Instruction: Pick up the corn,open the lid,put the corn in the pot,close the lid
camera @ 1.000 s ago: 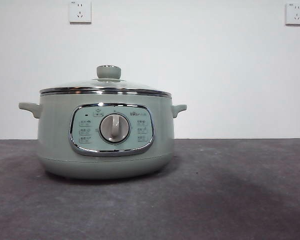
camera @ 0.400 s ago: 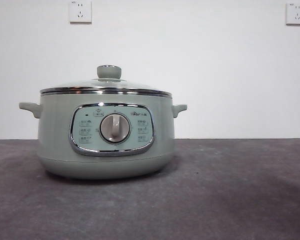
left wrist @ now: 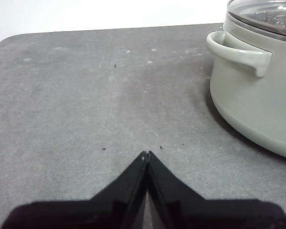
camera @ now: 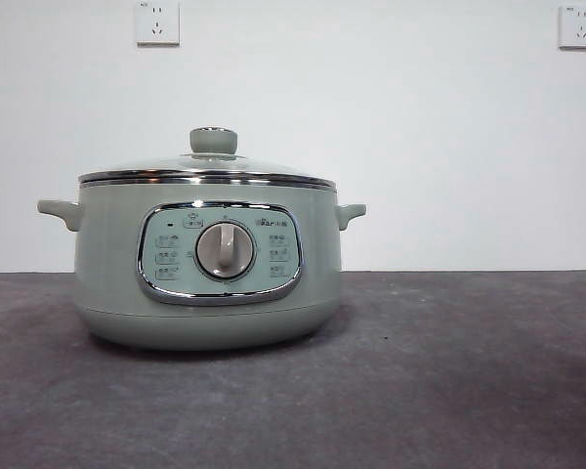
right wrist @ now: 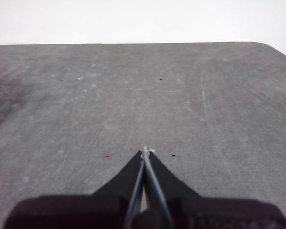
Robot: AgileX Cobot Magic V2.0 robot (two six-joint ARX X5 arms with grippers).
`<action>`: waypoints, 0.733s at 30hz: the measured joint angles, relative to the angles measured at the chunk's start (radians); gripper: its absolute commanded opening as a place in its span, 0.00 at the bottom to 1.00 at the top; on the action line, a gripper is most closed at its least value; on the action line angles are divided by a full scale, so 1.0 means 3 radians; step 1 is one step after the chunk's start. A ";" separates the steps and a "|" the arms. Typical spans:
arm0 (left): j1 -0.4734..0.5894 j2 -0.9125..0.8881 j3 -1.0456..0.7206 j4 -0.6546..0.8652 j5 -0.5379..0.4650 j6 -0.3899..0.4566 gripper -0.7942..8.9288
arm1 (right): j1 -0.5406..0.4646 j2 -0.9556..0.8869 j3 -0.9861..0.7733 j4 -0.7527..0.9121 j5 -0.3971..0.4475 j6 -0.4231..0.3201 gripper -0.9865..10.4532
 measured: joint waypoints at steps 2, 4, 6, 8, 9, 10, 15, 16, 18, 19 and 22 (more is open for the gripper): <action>0.0000 0.0003 0.0000 0.0000 0.0000 0.0000 0.08 | 0.0000 0.0000 0.0000 -0.0003 -0.0001 -0.0003 0.09; 0.0000 0.0003 0.0000 0.0000 0.0000 0.0000 0.08 | 0.0000 0.0000 0.0000 0.0000 0.0001 0.0000 0.09; 0.0000 0.0004 0.0000 0.0000 -0.0001 0.0000 0.08 | 0.0000 0.0000 0.0000 0.0027 0.0004 0.0083 0.09; 0.0000 0.0008 0.0000 0.0000 -0.0001 0.0000 0.08 | 0.0000 0.0000 0.0000 0.0023 0.0005 0.0168 0.09; 0.0000 0.0008 0.0000 0.0000 0.0000 0.0000 0.08 | 0.0000 0.0000 0.0000 0.0005 0.0005 0.0193 0.09; 0.0000 0.0008 0.0000 0.0000 0.0000 0.0000 0.08 | 0.0000 0.0000 0.0000 0.0003 0.0006 0.0212 0.09; 0.0000 0.0008 0.0000 0.0000 -0.0001 0.0000 0.08 | 0.0000 0.0000 0.0000 0.0005 0.0013 0.0252 0.09; 0.0000 0.0008 0.0000 0.0000 0.0000 0.0000 0.08 | 0.0000 0.0000 0.0000 0.0004 0.0013 0.0253 0.09; 0.0000 0.0008 0.0000 0.0000 -0.0001 0.0000 0.08 | 0.0000 0.0000 0.0000 0.0005 0.0013 0.0262 0.09; 0.0000 0.0008 0.0000 0.0000 -0.0001 0.0000 0.08 | 0.0000 0.0000 0.0000 0.0004 0.0013 0.0262 0.09; 0.0000 0.0008 0.0000 0.0000 0.0000 0.0000 0.08 | 0.0000 0.0000 0.0000 0.0004 0.0014 0.0262 0.09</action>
